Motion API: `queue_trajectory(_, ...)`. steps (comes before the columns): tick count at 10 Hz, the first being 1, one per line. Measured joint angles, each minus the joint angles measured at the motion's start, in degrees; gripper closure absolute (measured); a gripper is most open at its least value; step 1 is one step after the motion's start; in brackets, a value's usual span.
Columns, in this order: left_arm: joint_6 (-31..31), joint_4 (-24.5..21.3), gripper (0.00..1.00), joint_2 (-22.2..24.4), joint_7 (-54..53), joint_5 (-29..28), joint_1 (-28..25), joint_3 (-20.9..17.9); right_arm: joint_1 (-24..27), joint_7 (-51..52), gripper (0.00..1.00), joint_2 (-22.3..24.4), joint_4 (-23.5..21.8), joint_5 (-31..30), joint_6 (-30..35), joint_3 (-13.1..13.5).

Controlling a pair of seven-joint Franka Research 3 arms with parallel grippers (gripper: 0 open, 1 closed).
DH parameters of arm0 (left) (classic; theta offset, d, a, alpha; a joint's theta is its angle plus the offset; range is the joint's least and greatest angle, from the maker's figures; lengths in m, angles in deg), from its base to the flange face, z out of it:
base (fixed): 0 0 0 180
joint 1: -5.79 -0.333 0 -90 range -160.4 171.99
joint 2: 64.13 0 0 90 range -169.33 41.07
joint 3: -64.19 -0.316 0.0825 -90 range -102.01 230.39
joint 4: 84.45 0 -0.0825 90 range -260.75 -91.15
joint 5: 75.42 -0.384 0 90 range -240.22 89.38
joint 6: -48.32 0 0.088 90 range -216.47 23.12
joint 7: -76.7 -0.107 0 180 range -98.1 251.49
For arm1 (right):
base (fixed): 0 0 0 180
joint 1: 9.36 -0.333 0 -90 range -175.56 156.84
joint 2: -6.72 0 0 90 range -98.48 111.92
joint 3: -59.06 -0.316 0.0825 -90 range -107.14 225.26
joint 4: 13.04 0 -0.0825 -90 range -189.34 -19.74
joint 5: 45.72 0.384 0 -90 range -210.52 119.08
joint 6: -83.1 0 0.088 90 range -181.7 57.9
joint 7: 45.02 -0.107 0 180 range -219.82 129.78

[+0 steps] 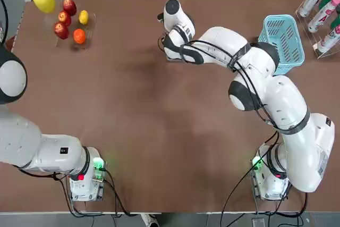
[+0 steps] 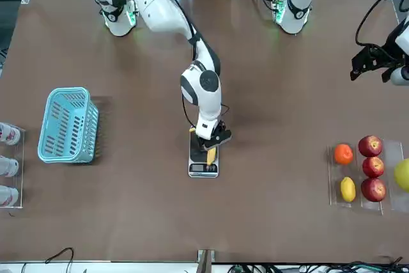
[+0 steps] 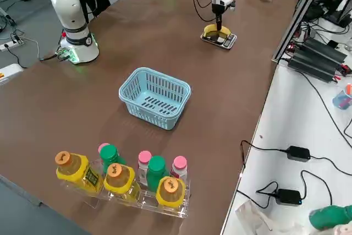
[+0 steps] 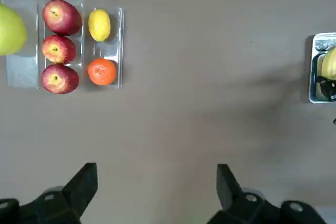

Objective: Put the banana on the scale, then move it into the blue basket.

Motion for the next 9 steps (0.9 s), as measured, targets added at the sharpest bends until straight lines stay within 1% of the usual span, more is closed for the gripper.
queue_trajectory(1, 0.00, 0.00, 0.00, 0.00, -0.01, 0.00, 0.00, 0.00, 0.11, 0.16, 0.59, 0.05, 0.00, 0.00, -0.23, -0.22)
queue_trajectory(2, 0.00, 0.01, 0.00, 0.00, -0.02, 0.00, 0.00, 0.00, 0.25, 0.16, 0.63, 0.25, 0.00, 0.03, -0.38, -0.24)
queue_trajectory(3, 0.00, 0.02, 0.00, 0.00, -0.03, 0.00, 0.02, 0.00, 1.04, 1.04, 0.63, 0.85, -0.20, 0.05, -0.40, -0.21)
queue_trajectory(4, 0.00, 0.02, 0.00, 0.00, -0.03, 0.00, 0.06, 0.01, 2.90, 3.52, 0.63, 2.18, -1.05, 0.12, -0.43, -0.41)
queue_trajectory(5, 0.00, 0.03, 0.00, 0.00, -0.03, 0.00, 0.05, 0.01, 5.97, 7.69, 0.63, 5.08, -2.97, 0.22, -0.35, -1.07)
queue_trajectory(6, 0.00, 0.06, 0.00, 0.00, -0.03, 0.00, -0.02, 0.00, 9.67, 13.02, 0.63, 9.55, -6.16, 0.35, 0.20, -1.78)
queue_trajectory(8, 0.00, 0.11, 0.00, 0.00, -0.03, 0.00, -0.18, -0.04, 15.60, 22.67, 0.65, 20.16, -14.65, 0.48, 2.21, -2.53)
queue_trajectory(9, 0.00, 0.14, 0.00, 0.00, -0.03, 0.00, -0.18, -0.03, 17.11, 26.36, 0.65, 24.64, -18.60, 0.43, 3.51, -2.65)
